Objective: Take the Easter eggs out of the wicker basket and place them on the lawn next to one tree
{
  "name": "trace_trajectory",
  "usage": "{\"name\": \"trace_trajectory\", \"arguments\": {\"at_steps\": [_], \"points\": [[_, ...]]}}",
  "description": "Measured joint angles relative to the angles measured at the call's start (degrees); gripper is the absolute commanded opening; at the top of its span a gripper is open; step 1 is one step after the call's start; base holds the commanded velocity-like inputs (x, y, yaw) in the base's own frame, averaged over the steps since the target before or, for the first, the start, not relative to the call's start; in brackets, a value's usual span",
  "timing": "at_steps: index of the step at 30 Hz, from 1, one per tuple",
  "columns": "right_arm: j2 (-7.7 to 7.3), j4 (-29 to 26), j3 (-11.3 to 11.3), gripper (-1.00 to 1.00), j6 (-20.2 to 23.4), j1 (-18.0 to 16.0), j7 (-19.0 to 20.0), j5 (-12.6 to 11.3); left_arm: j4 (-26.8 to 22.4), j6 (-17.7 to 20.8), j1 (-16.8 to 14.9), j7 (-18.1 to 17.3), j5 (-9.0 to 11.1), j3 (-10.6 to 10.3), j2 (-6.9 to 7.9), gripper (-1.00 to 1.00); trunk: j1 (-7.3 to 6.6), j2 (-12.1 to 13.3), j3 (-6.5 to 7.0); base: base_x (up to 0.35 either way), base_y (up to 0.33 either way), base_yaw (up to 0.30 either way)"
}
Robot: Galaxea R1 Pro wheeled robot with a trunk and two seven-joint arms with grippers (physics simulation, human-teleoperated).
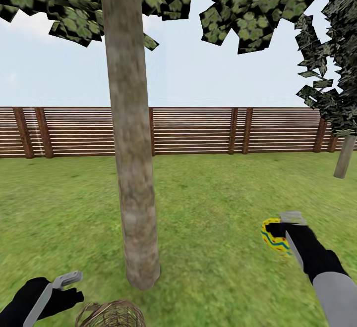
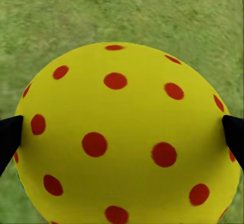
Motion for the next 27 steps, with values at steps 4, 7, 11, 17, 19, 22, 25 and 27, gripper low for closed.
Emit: {"name": "trace_trajectory", "arguments": {"at_steps": [4,7,11,17,19,22,25,27], "points": [[1.48,4.90,0.15,-1.00,-0.58,-5.52,-0.01,-0.08,0.05,0.01,0.01,0.00,0.05,0.02,-0.03,1.00,0.00,0.00,-0.02,0.000,0.000,0.000],[2.24,6.32,0.51,-1.00,-2.13,-6.15,0.14,-0.10,0.12,0.01,0.00,0.04,0.03,0.02,0.02,1.00,0.00,-0.01,-0.02,0.000,0.000,0.000],[1.91,6.55,0.62,-1.00,-4.46,-6.23,0.19,-0.10,0.17,-0.02,0.01,0.07,-0.02,-0.05,-0.07,1.00,0.00,-0.01,-0.02,0.000,0.000,0.000],[2.23,7.18,0.67,-1.00,-7.64,-6.23,0.20,0.18,0.20,0.00,0.00,0.00,-0.01,-0.14,-0.08,1.00,0.21,-0.39,-0.19,0.000,0.000,0.000],[2.34,7.07,0.71,-1.00,-7.65,-6.23,0.15,0.26,0.17,0.01,0.00,0.00,0.04,-0.15,-0.08,1.00,0.65,-1.20,-0.55,0.000,0.000,0.000],[2.36,6.89,0.73,-1.00,-7.72,-6.23,0.09,0.38,0.16,0.01,0.01,0.00,0.05,-0.15,-0.08,1.00,1.31,-2.40,-1.09,0.000,0.000,0.000],[2.34,6.71,0.78,-1.00,-7.79,-6.23,0.05,0.45,0.19,0.01,-0.01,0.00,0.05,-0.14,-0.08,1.00,1.97,-3.60,-1.63,0.000,0.000,0.000],[2.33,6.70,0.80,-1.00,-7.85,-6.23,0.04,0.47,0.19,0.01,-0.01,0.03,0.04,-0.15,-0.08,1.00,2.41,-4.41,-1.99,0.000,0.000,0.000]]}}
